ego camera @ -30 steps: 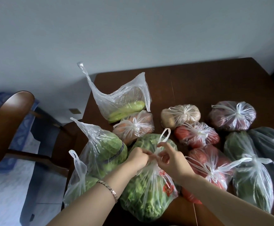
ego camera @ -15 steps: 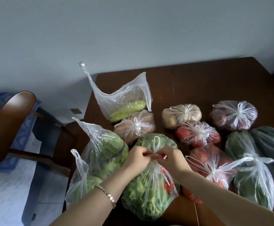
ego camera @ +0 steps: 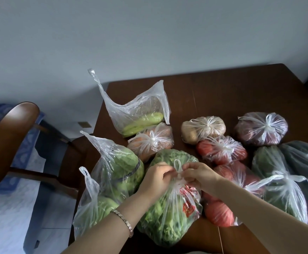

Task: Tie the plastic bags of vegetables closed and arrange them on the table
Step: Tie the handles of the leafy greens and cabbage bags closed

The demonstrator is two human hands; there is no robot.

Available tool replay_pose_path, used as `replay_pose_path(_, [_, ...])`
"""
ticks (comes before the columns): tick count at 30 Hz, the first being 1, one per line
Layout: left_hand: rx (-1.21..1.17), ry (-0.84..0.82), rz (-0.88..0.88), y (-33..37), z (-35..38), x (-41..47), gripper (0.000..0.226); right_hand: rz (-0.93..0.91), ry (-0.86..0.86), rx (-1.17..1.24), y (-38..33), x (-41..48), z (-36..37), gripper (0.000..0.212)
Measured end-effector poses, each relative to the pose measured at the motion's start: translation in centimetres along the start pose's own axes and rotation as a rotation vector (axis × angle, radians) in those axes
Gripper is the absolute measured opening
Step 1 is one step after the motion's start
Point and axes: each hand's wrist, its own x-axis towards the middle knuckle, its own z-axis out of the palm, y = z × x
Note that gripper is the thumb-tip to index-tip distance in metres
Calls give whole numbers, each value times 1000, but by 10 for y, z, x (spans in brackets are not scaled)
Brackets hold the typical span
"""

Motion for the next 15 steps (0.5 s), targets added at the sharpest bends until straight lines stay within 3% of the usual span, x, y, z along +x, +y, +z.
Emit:
replay_pose_path(2, [17,18,-4,-1,5,0,17,44,-79,56,0,-3,-4,28])
replay_pose_path(4, [-49,-39,-107,-1,9,2,18,-47,-40,-303,3,-4,-3,29])
replay_pose_path(7, [-194,-112,-321,2,8,8,19,-315,150,-792,9,-2,1,25])
replay_pose_path(11, [-290,-178,-462,2,3,12,20,-792,176,-1249,24,4,-3,16])
replay_pose_path(15, [-336,-230,-511,3,-1,14,17,-939,188,-1490,32,10,-5,7])
